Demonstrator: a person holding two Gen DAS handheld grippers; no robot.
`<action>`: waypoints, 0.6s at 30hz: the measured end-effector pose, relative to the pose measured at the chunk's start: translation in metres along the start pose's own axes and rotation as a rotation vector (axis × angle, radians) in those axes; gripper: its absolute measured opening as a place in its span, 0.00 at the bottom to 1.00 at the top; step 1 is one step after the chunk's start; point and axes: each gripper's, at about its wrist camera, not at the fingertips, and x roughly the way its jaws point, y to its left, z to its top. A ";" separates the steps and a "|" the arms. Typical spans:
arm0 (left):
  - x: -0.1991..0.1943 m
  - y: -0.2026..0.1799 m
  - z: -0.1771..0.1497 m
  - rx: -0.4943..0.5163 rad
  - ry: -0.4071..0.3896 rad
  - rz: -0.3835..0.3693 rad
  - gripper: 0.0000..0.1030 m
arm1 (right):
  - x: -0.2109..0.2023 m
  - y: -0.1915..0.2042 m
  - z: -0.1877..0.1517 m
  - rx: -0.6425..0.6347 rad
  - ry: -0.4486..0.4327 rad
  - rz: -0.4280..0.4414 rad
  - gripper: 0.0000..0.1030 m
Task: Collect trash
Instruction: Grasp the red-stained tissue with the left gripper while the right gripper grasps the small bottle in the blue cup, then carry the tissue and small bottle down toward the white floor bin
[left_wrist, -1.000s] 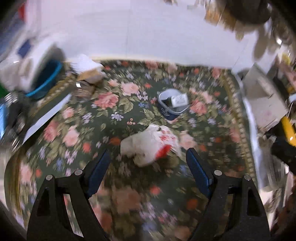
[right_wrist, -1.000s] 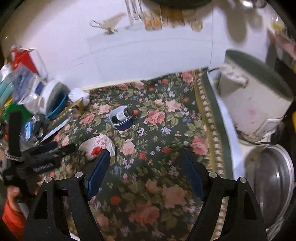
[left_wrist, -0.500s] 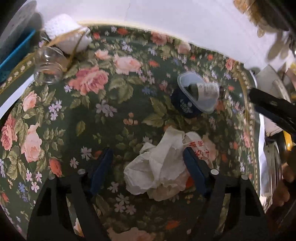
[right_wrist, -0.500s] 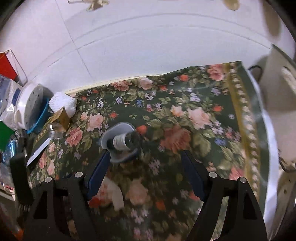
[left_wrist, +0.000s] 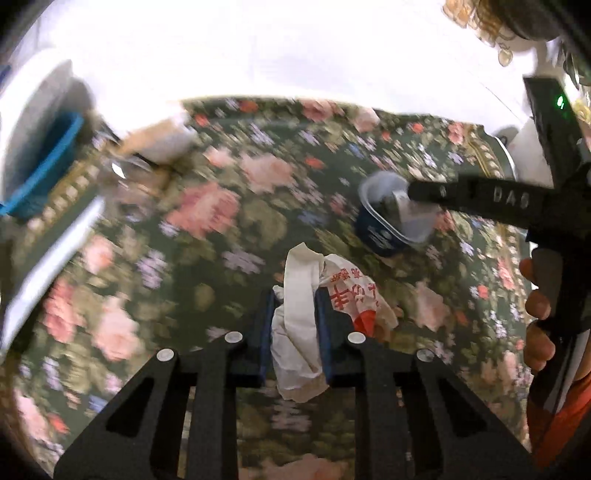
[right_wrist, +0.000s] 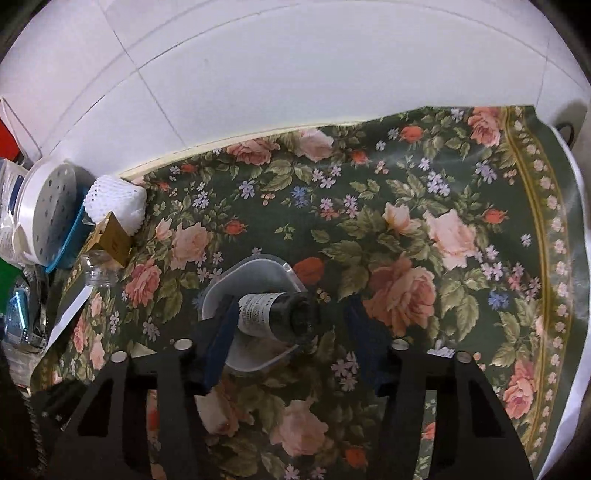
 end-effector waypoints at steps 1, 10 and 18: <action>-0.003 0.004 0.002 -0.002 -0.009 0.010 0.20 | 0.001 0.000 0.000 0.002 0.003 0.002 0.45; -0.037 0.016 0.009 -0.051 -0.071 0.038 0.20 | -0.028 0.011 -0.004 -0.016 -0.066 -0.013 0.28; -0.075 -0.013 0.003 -0.014 -0.134 0.043 0.20 | -0.096 0.014 -0.021 -0.072 -0.181 -0.017 0.27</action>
